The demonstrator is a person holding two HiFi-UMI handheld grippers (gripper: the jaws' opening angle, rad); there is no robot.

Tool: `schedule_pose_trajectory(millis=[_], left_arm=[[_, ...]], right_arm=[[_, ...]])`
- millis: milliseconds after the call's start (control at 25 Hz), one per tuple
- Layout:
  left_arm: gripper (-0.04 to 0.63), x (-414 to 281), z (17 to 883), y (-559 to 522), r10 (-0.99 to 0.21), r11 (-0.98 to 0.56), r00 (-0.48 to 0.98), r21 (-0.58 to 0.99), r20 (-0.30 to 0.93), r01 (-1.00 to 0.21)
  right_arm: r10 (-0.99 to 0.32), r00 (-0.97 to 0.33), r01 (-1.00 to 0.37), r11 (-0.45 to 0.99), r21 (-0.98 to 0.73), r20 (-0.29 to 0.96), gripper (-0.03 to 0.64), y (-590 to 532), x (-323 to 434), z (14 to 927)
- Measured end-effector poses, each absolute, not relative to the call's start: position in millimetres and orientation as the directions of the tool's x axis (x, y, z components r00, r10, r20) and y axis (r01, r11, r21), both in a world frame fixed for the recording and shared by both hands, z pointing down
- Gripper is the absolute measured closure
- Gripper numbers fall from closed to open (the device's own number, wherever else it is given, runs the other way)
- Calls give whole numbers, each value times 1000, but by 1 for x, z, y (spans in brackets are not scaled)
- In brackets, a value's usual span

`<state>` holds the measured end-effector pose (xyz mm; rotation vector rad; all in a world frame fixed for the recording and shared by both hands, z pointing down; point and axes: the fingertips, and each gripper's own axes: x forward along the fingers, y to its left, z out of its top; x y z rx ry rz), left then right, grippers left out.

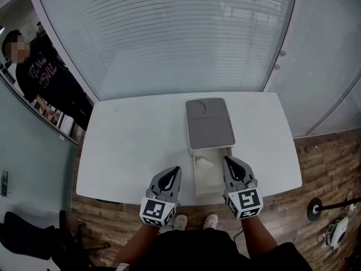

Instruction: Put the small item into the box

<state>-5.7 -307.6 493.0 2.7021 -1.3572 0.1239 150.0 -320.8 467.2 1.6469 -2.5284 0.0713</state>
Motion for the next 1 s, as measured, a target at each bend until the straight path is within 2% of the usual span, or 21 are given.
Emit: schedule_pose_trajectory(millis=[440, 1000], left_arm=[[583, -10, 489, -310, -802, -584, 586, 51, 116, -810], [583, -7, 489, -315, -798, -591, 591, 41, 114, -806]], right_arm=[[-927, -367, -928, 370, 34, 74, 612, -321, 156, 459], [-939, -334, -941, 337, 28, 83, 614, -327, 164, 467]])
